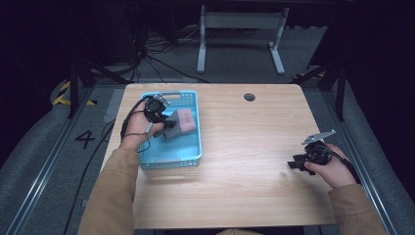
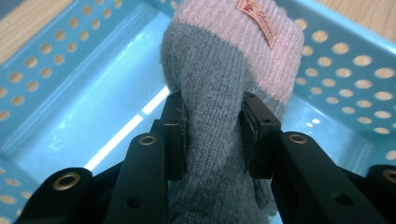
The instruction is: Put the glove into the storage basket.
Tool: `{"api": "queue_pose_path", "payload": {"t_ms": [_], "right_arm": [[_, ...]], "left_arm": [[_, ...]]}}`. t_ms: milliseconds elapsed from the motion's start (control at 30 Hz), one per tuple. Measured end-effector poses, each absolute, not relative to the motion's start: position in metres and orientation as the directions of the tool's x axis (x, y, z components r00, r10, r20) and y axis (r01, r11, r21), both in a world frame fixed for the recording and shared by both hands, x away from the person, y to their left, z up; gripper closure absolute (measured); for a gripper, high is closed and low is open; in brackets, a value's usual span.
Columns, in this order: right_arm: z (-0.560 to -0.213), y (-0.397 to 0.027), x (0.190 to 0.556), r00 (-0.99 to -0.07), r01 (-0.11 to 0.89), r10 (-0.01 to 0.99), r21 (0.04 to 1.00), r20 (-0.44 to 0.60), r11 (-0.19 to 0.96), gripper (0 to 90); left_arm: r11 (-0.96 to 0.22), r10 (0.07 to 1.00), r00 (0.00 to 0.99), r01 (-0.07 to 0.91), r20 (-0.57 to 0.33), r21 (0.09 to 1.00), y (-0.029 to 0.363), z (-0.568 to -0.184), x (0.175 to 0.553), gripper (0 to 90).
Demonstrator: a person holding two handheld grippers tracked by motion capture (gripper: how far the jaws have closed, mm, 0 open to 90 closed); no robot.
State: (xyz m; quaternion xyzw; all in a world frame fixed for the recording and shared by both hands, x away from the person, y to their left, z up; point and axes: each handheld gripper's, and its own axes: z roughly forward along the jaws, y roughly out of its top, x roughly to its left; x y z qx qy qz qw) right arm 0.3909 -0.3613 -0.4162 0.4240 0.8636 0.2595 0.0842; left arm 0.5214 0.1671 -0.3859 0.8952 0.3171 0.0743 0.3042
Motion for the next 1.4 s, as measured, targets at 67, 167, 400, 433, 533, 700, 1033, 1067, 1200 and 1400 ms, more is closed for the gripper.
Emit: {"api": "queue_pose_path", "payload": {"t_ms": [67, 167, 400, 433, 533, 700, 1033, 1067, 1200, 1400], "right_arm": [[-0.417, -0.360, 0.392, -0.631, 0.686, 0.772, 0.517, 0.074, 0.512, 57.4], [-0.418, -0.359, 0.392, -0.633, 0.686, 0.771, 0.514, 0.073, 0.514, 57.4], [-0.418, -0.359, 0.391, -0.635, 0.683, 0.770, 0.518, 0.071, 0.516, 57.2], [-0.418, -0.359, 0.391, -0.636, 0.682, 0.768, 0.519, 0.071, 0.516, 57.2], [-0.418, -0.359, 0.391, -0.637, 0.681, 0.767, 0.519, 0.071, 0.518, 57.2], [-0.420, -0.360, 0.389, -0.634, 0.685, 0.770, 0.512, 0.071, 0.518, 57.1], [-0.423, -0.364, 0.384, -0.629, 0.691, 0.774, 0.508, 0.073, 0.514, 56.8], [-0.423, -0.364, 0.384, -0.628, 0.692, 0.775, 0.508, 0.072, 0.513, 56.8], [-0.422, -0.365, 0.383, -0.626, 0.692, 0.777, 0.510, 0.072, 0.510, 56.8], [-0.420, -0.361, 0.383, -0.638, 0.680, 0.767, 0.520, 0.070, 0.518, 56.2]], "left_arm": [[-0.614, 0.615, 0.786, 0.529, -0.064, 0.586, 0.167, -0.389, 0.523, 66.3], [-0.632, 0.611, 0.789, 0.531, -0.058, 0.565, 0.165, -0.393, 0.525, 66.2], [-0.663, 0.593, 0.803, 0.530, -0.062, 0.529, 0.156, -0.403, 0.529, 66.0], [-0.666, 0.592, 0.804, 0.530, -0.060, 0.525, 0.155, -0.404, 0.530, 65.9], [-0.669, 0.594, 0.803, 0.532, -0.058, 0.519, 0.153, -0.405, 0.531, 65.8], [-0.690, 0.593, 0.805, 0.532, -0.039, 0.491, 0.150, -0.407, 0.535, 65.3], [-0.716, 0.600, 0.800, 0.543, -0.010, 0.438, 0.141, -0.416, 0.545, 64.1], [-0.720, 0.601, 0.799, 0.543, -0.003, 0.433, 0.140, -0.417, 0.546, 63.8], [-0.730, 0.604, 0.796, 0.532, 0.039, 0.428, 0.137, -0.419, 0.547, 58.5], [-0.734, 0.595, 0.799, 0.499, 0.083, 0.460, 0.137, -0.423, 0.548, 46.5]]}}
